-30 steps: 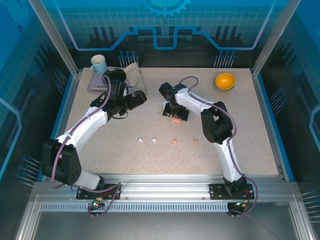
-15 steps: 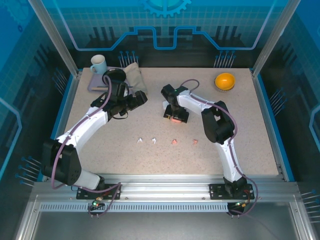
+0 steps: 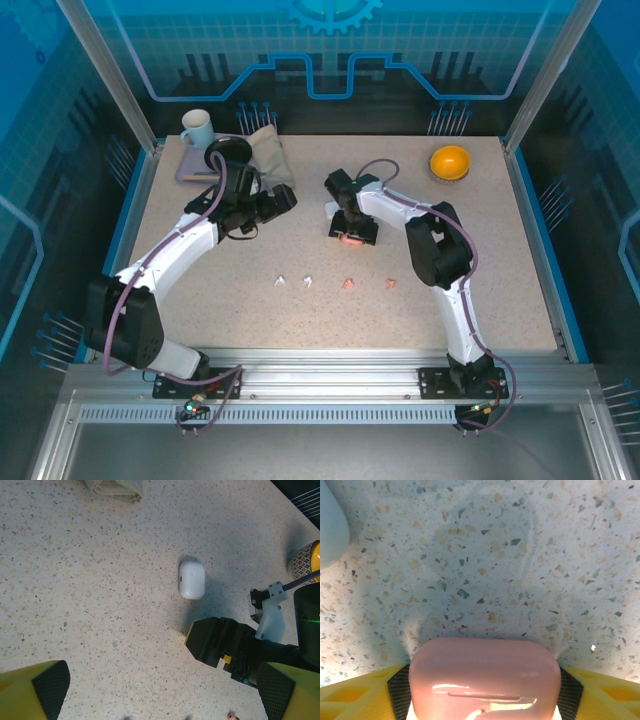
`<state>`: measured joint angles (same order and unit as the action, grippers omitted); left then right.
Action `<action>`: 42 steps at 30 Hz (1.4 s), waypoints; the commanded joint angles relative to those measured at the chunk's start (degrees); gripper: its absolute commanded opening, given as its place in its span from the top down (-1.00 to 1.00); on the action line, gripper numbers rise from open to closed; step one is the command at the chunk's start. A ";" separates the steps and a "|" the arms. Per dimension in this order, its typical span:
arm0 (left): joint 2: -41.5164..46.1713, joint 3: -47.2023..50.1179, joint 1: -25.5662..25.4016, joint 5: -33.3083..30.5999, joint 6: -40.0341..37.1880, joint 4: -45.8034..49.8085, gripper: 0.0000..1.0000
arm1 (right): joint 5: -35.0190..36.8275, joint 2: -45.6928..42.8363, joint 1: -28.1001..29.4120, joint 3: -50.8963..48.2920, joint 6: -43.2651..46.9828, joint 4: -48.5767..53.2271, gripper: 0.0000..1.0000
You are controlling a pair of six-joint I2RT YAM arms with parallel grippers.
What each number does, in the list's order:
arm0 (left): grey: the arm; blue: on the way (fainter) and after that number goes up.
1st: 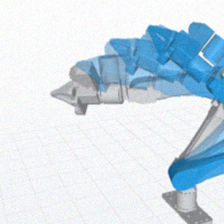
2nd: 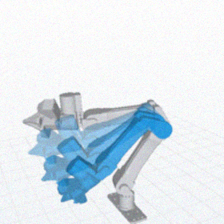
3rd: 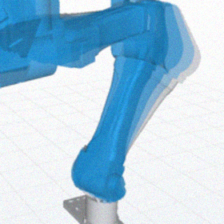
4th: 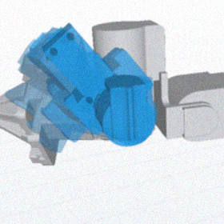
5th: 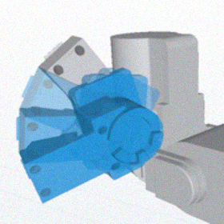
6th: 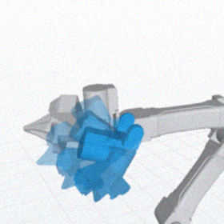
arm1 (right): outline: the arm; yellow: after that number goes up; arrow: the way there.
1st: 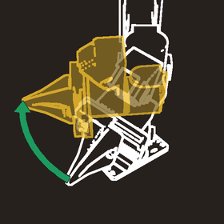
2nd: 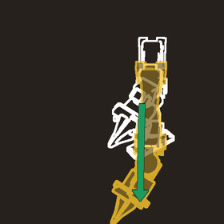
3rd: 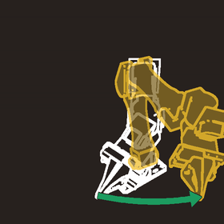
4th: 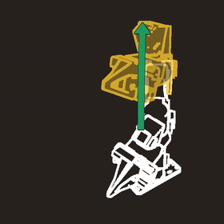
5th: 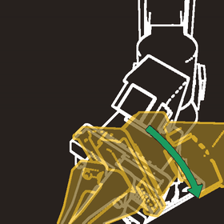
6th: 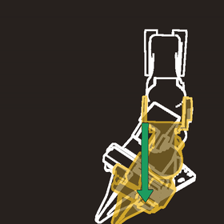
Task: Insert the wireless bluetooth earbuds into the charging case
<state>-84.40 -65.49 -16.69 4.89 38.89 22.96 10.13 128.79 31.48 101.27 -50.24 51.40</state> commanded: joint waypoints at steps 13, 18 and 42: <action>-1.02 -1.81 -1.06 1.54 -1.10 1.49 -0.98 | 0.95 1.20 -2.46 1.77 0.64 -1.25 -0.50; -1.11 -1.74 -1.23 1.54 -1.10 1.34 -0.98 | 1.38 1.79 -2.15 2.95 -0.14 0.01 -0.43; -1.36 -0.22 -1.25 1.63 -1.26 -0.10 -0.98 | 0.14 2.96 -0.21 3.89 -8.52 5.18 -0.47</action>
<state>-85.25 -65.52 -17.43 5.48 38.65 23.29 10.48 130.06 30.76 103.90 -56.05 54.15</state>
